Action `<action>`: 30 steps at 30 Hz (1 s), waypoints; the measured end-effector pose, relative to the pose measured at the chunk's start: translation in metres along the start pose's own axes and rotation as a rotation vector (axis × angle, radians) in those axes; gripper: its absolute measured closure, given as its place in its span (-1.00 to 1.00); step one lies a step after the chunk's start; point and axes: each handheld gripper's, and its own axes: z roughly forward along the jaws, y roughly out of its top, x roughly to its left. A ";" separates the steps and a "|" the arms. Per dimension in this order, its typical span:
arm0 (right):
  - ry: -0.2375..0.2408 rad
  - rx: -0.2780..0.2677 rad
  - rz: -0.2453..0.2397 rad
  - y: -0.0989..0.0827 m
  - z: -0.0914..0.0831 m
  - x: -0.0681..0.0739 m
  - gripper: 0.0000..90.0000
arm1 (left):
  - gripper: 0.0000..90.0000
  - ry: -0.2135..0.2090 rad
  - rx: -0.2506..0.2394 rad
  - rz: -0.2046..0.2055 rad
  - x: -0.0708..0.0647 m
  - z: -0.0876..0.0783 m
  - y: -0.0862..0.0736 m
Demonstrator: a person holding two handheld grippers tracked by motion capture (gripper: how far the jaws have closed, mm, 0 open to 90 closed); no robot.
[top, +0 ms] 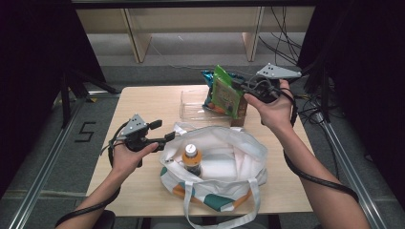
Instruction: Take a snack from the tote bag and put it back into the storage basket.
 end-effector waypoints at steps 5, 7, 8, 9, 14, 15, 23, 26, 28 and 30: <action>-0.007 0.006 -0.001 0.000 0.004 -0.001 1.00 | -0.42 0.002 -0.001 -0.002 0.000 0.000 0.000; -0.012 0.004 -0.003 -0.001 0.006 -0.002 1.00 | -0.42 0.002 -0.001 -0.002 0.000 0.000 0.000; -0.004 0.004 -0.004 -0.001 0.007 -0.002 1.00 | -0.42 0.002 -0.002 -0.003 0.000 0.000 0.000; -0.010 0.009 0.007 -0.002 0.007 -0.002 1.00 | -0.42 0.002 -0.001 -0.002 0.000 -0.001 0.000; -0.018 0.006 -0.003 -0.003 0.010 -0.005 1.00 | -0.42 0.001 -0.002 0.000 0.001 -0.001 0.000; -0.018 0.007 -0.006 -0.003 0.010 -0.006 1.00 | -0.42 0.001 -0.002 0.000 0.001 -0.001 0.000; -0.021 0.001 0.000 -0.003 0.013 -0.008 1.00 | -0.42 0.002 -0.002 -0.001 0.000 0.000 0.000; -0.017 -0.001 0.000 -0.004 0.015 -0.008 1.00 | -0.42 0.002 -0.002 -0.003 0.000 -0.001 0.000; -0.027 -0.002 -0.007 -0.004 0.016 -0.009 1.00 | -0.42 0.001 -0.002 -0.001 0.000 -0.001 0.000; -0.024 0.003 0.010 -0.004 0.017 -0.008 1.00 | -0.42 -0.001 -0.006 -0.003 0.001 -0.001 0.000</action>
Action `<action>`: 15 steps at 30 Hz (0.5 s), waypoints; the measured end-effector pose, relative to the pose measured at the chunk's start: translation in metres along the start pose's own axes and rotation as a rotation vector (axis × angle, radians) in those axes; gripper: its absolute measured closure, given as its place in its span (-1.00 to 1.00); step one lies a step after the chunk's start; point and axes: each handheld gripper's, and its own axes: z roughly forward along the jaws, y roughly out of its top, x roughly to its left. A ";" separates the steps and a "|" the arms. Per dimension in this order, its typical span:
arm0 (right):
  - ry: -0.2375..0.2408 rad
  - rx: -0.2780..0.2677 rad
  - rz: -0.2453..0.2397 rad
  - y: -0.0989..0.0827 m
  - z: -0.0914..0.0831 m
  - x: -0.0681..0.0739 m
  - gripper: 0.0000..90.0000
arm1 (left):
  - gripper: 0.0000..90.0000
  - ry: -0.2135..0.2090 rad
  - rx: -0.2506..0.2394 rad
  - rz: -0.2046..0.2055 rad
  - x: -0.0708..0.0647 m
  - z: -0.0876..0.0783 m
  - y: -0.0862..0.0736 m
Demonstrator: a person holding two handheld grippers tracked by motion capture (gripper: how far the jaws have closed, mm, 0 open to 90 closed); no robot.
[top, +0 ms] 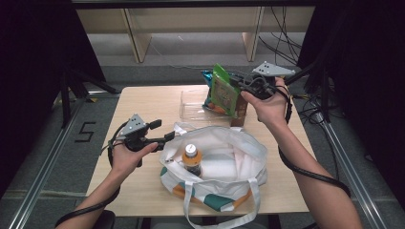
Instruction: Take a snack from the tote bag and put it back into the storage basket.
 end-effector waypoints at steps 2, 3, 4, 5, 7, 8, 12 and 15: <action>-0.004 -0.003 -0.007 0.001 0.001 -0.001 1.00 | -0.42 0.000 0.000 -0.001 0.000 0.000 0.000; -0.005 -0.003 -0.006 0.001 0.001 -0.001 1.00 | -0.42 0.000 0.000 0.000 0.000 0.000 0.000; -0.006 -0.006 -0.001 0.001 0.002 -0.001 1.00 | -0.42 0.000 0.000 0.000 0.000 0.000 0.000; -0.006 -0.008 0.006 0.000 0.002 -0.001 1.00 | -0.42 0.001 0.000 0.000 0.000 0.000 0.000; -0.005 -0.005 0.007 0.000 0.004 -0.002 1.00 | -0.42 0.001 0.000 0.003 0.000 0.000 0.000; -0.008 -0.004 0.004 -0.001 0.004 -0.002 1.00 | -0.42 0.001 0.000 0.004 0.000 0.000 0.000; -0.016 0.002 0.007 -0.003 0.007 -0.003 1.00 | -0.42 0.001 0.000 0.002 0.000 0.000 0.000; -0.015 -0.003 0.002 -0.004 0.010 -0.006 1.00 | -0.42 0.000 0.000 0.003 0.000 0.000 0.000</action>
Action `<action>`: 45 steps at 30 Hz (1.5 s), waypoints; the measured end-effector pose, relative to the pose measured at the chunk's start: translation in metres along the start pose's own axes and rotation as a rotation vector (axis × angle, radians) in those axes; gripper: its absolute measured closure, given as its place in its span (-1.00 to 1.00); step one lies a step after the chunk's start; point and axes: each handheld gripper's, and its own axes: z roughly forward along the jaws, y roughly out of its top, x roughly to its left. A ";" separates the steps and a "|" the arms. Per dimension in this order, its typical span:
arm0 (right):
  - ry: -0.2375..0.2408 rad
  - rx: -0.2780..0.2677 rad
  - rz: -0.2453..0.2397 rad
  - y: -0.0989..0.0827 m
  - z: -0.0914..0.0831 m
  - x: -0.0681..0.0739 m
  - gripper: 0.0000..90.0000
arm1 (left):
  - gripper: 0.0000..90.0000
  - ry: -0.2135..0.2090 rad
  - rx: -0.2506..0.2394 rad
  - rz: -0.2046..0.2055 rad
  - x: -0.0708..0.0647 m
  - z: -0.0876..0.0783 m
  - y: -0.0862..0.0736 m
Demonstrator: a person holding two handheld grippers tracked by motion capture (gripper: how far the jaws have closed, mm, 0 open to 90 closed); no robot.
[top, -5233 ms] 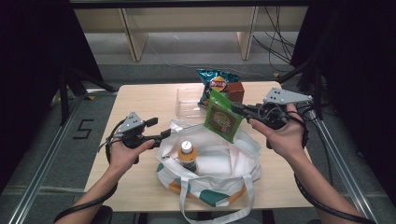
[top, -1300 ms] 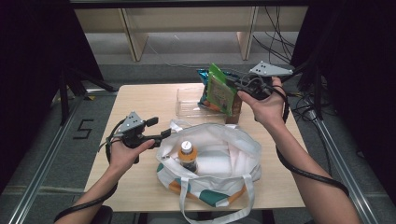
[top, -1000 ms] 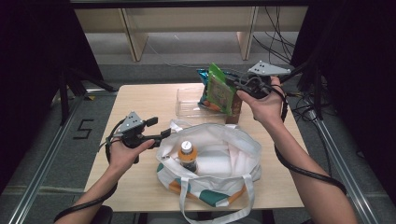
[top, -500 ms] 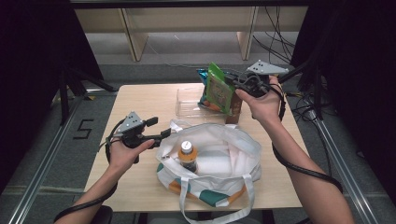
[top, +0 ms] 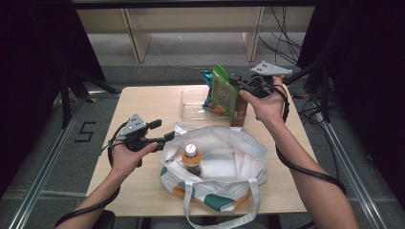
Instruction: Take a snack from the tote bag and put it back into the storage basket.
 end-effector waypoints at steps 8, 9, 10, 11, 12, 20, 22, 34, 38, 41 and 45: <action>-0.009 -0.006 0.005 -0.001 0.004 0.000 1.00 | -0.42 0.001 0.000 0.001 0.000 0.000 0.000; -0.009 -0.010 -0.002 -0.001 0.005 -0.001 1.00 | -0.42 0.001 0.000 0.000 0.000 0.000 0.000; -0.001 -0.014 -0.007 -0.001 0.006 -0.001 1.00 | -0.42 0.000 0.000 0.001 0.000 0.000 0.000; -0.005 -0.013 -0.006 0.000 0.006 -0.001 1.00 | -0.42 -0.001 -0.001 0.001 0.000 0.000 0.000; -0.012 -0.015 0.005 -0.001 0.006 0.000 1.00 | -0.42 -0.001 -0.001 0.001 0.000 0.000 0.000; -0.017 -0.019 -0.010 -0.002 0.012 -0.001 1.00 | -0.42 -0.008 -0.009 -0.001 0.000 0.000 0.000; -0.019 -0.021 -0.010 -0.003 0.013 -0.001 1.00 | -0.42 -0.005 -0.005 0.000 0.000 0.000 0.000; -0.040 -0.005 -0.008 -0.007 0.020 -0.002 1.00 | -0.42 -0.004 -0.001 0.002 -0.001 0.000 0.001; -0.042 -0.002 0.000 -0.008 0.021 -0.002 1.00 | -0.42 -0.006 -0.002 0.002 -0.001 0.000 0.000; -0.040 0.003 0.001 -0.009 0.022 -0.003 1.00 | -0.42 -0.005 0.000 0.003 -0.001 0.000 0.000; -0.044 -0.001 -0.005 -0.008 0.024 -0.006 1.00 | -0.42 -0.004 -0.001 0.003 -0.001 -0.001 0.001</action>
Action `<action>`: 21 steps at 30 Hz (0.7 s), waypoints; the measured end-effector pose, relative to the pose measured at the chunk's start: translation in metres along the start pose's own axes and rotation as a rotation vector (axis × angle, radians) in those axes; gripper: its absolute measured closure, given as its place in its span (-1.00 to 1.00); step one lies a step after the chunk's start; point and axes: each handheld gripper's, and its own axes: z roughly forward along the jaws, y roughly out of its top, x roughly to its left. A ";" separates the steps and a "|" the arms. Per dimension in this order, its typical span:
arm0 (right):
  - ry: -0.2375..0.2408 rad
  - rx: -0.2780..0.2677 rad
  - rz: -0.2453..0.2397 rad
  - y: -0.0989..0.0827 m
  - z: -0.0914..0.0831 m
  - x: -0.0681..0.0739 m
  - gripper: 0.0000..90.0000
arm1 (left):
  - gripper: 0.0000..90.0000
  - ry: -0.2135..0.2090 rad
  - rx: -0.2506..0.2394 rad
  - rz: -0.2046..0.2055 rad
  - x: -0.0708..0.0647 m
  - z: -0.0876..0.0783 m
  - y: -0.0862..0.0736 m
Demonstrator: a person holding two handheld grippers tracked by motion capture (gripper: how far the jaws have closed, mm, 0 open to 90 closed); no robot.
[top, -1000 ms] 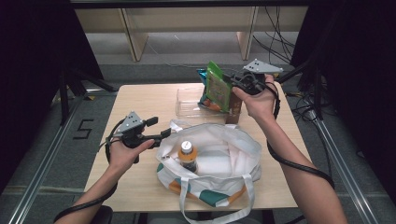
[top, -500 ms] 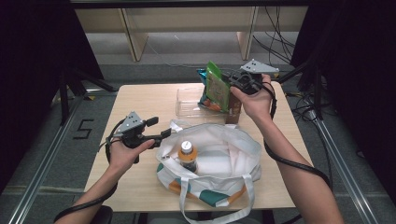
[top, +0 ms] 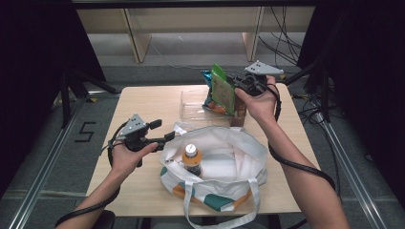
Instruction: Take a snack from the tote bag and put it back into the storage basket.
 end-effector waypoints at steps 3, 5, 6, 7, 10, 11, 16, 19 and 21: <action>-0.006 -0.007 -0.003 0.000 0.002 0.000 1.00 | -0.42 0.000 -0.001 0.000 0.000 0.000 0.000; 0.009 -0.007 -0.020 -0.001 0.005 0.000 1.00 | -0.42 0.000 -0.002 0.000 0.000 0.000 0.000; 0.002 0.003 -0.002 -0.002 0.004 0.001 1.00 | -0.42 0.000 -0.002 0.000 0.000 0.000 0.000; 0.006 0.000 -0.011 -0.002 0.006 0.001 1.00 | -0.42 -0.001 -0.002 -0.001 0.000 0.000 0.000; 0.002 0.000 0.005 -0.003 0.008 0.002 1.00 | -0.42 -0.001 -0.001 -0.001 0.000 0.000 0.000; 0.000 0.004 0.005 -0.003 0.009 0.002 1.00 | -0.42 -0.007 -0.007 -0.003 0.001 0.001 -0.001; -0.002 0.007 0.006 -0.005 0.013 0.001 1.00 | -0.42 -0.001 -0.001 -0.004 0.001 0.000 0.000; 0.007 0.004 -0.002 -0.004 0.016 0.000 1.00 | -0.42 -0.002 -0.001 -0.006 0.000 0.001 -0.001; 0.006 0.015 0.020 -0.004 0.016 0.002 1.00 | -0.42 -0.002 0.001 -0.007 0.000 0.001 -0.001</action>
